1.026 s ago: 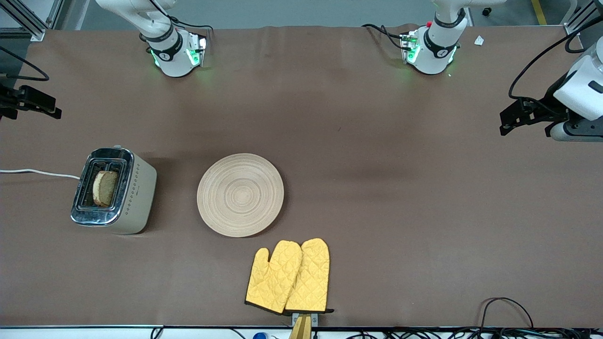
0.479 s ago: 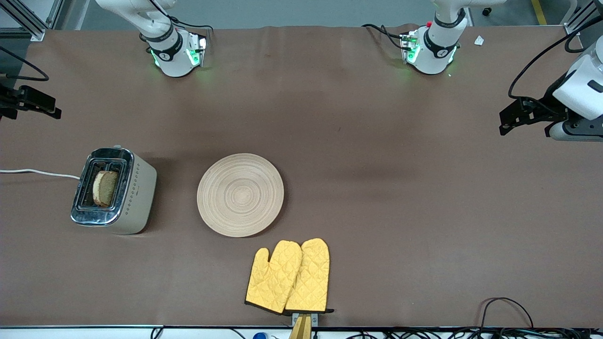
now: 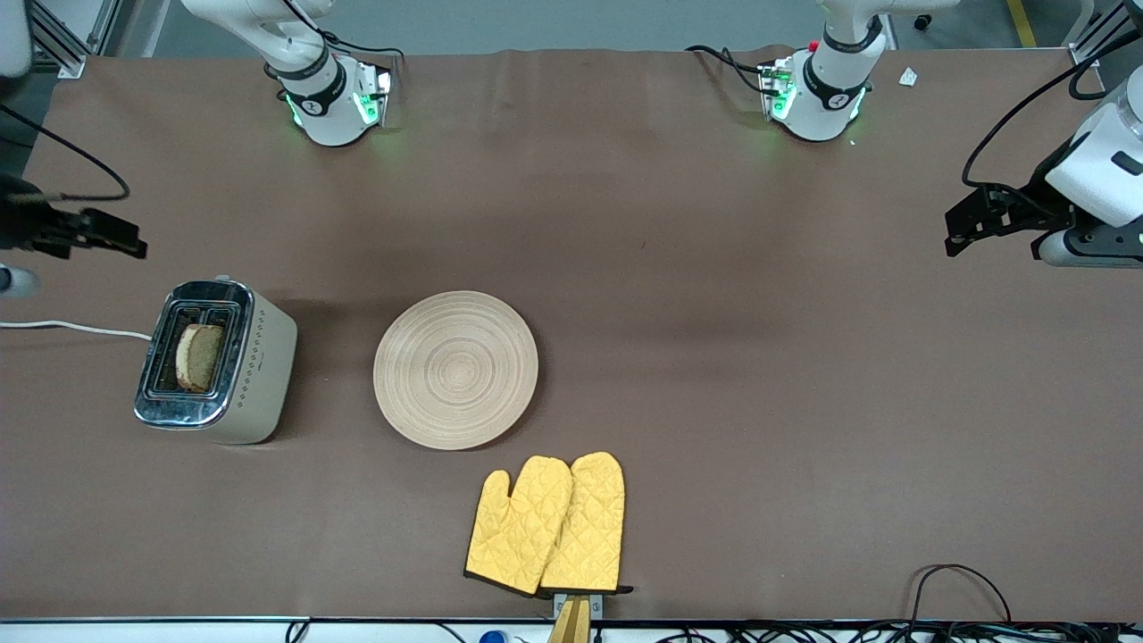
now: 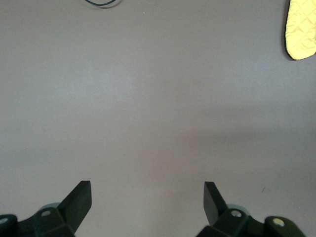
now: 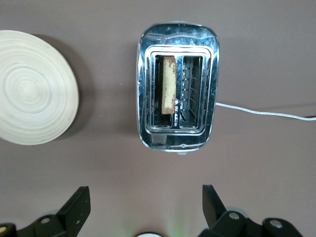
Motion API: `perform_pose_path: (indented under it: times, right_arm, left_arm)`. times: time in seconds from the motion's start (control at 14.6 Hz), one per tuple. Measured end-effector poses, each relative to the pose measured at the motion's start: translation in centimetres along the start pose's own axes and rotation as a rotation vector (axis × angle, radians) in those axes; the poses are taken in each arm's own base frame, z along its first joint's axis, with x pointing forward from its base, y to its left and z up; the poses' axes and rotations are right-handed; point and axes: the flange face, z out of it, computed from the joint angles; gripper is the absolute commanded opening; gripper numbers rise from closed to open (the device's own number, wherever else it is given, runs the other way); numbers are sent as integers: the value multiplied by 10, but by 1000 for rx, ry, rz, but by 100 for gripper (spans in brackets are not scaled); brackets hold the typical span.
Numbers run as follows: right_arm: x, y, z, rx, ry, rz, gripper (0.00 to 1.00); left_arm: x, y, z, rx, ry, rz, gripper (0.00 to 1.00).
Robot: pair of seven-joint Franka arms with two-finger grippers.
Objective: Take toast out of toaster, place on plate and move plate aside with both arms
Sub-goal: 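Reach the right gripper down to the bread slice in the toaster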
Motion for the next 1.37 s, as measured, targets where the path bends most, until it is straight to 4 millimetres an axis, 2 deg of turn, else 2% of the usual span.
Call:
perform_pose_path:
  times: [0.14, 0.41, 0.75, 1.03, 1.09, 1.16, 1.23, 1.3, 1.37]
  right_arm:
    - [10, 6, 37, 0, 14, 10, 100]
    - [22, 11, 97, -3, 80, 16, 100]
    - [34, 11, 147, -9, 133, 16, 99]
    - [47, 13, 172, -15, 145, 13, 65]
    - [49, 13, 175, -16, 146, 13, 47]
    - [50, 13, 177, -17, 150, 14, 22]
    - [52, 13, 179, -18, 154, 13, 6]
    - [53, 14, 181, -18, 153, 11, 0]
    - [53, 14, 183, -18, 151, 11, 0]
  left_arm:
    - [0, 0, 0, 0, 0, 0, 100]
    - [0, 0, 0, 0, -1, 0, 100]
    - [0, 0, 0, 0, -1, -1, 100]
    - [0, -1, 0, 0, -1, -1, 100]
    - [0, -1, 0, 0, -1, -2, 100]
    - [0, -1, 0, 0, -1, -2, 100]
    - [0, -1, 0, 0, -1, -2, 100]
    - [0, -1, 0, 0, -1, -2, 100]
    - [0, -1, 0, 0, -1, -2, 100]
